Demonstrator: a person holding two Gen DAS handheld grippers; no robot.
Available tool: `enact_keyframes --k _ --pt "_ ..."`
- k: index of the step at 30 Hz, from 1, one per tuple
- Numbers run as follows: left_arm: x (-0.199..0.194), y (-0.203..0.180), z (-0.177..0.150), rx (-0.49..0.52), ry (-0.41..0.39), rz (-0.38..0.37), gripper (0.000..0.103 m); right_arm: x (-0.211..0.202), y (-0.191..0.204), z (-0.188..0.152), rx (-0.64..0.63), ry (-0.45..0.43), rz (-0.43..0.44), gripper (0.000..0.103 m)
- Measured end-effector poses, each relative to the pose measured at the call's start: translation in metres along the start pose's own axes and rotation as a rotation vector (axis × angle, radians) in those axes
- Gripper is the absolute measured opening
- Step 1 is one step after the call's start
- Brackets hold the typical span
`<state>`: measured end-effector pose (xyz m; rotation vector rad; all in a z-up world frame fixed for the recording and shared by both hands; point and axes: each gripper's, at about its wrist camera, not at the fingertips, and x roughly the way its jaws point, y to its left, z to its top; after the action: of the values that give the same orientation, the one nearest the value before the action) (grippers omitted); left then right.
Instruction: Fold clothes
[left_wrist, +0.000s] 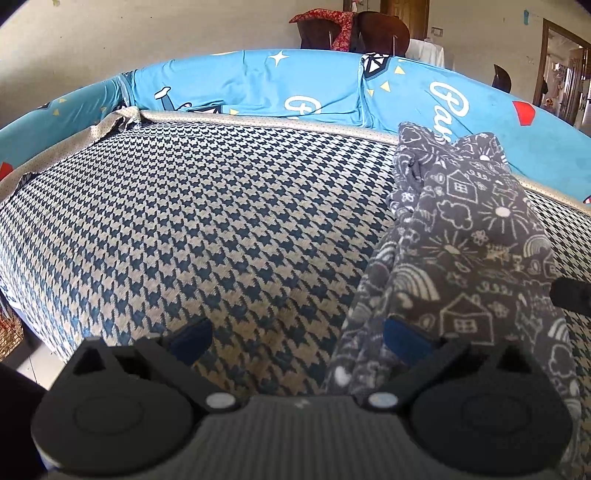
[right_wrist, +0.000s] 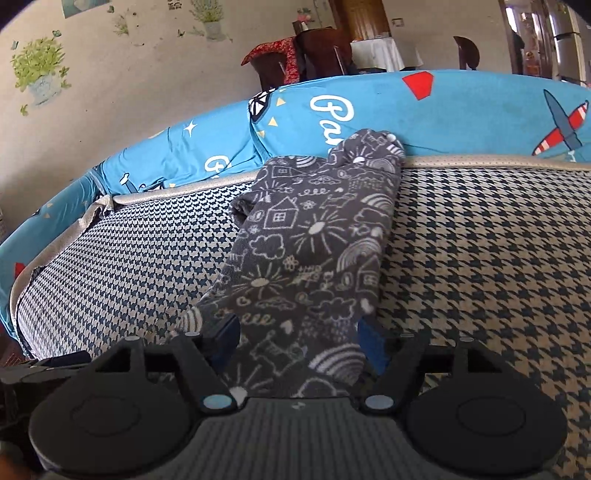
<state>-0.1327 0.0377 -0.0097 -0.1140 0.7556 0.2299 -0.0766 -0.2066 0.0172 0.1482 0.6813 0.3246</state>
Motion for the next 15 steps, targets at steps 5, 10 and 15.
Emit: enact_keyframes --k 5,10,15 --pt "-0.004 -0.006 -0.001 0.03 -0.019 -0.028 0.103 -0.015 -0.001 -0.022 -0.011 0.015 -0.01 0.071" --pt "-0.005 -0.014 -0.005 0.069 -0.019 -0.057 0.103 -0.023 0.006 -0.045 -0.054 0.047 -0.019 0.071" --pt "-0.001 -0.022 -0.011 0.112 -0.003 -0.058 0.103 -0.017 0.011 -0.065 -0.085 0.103 -0.04 0.072"
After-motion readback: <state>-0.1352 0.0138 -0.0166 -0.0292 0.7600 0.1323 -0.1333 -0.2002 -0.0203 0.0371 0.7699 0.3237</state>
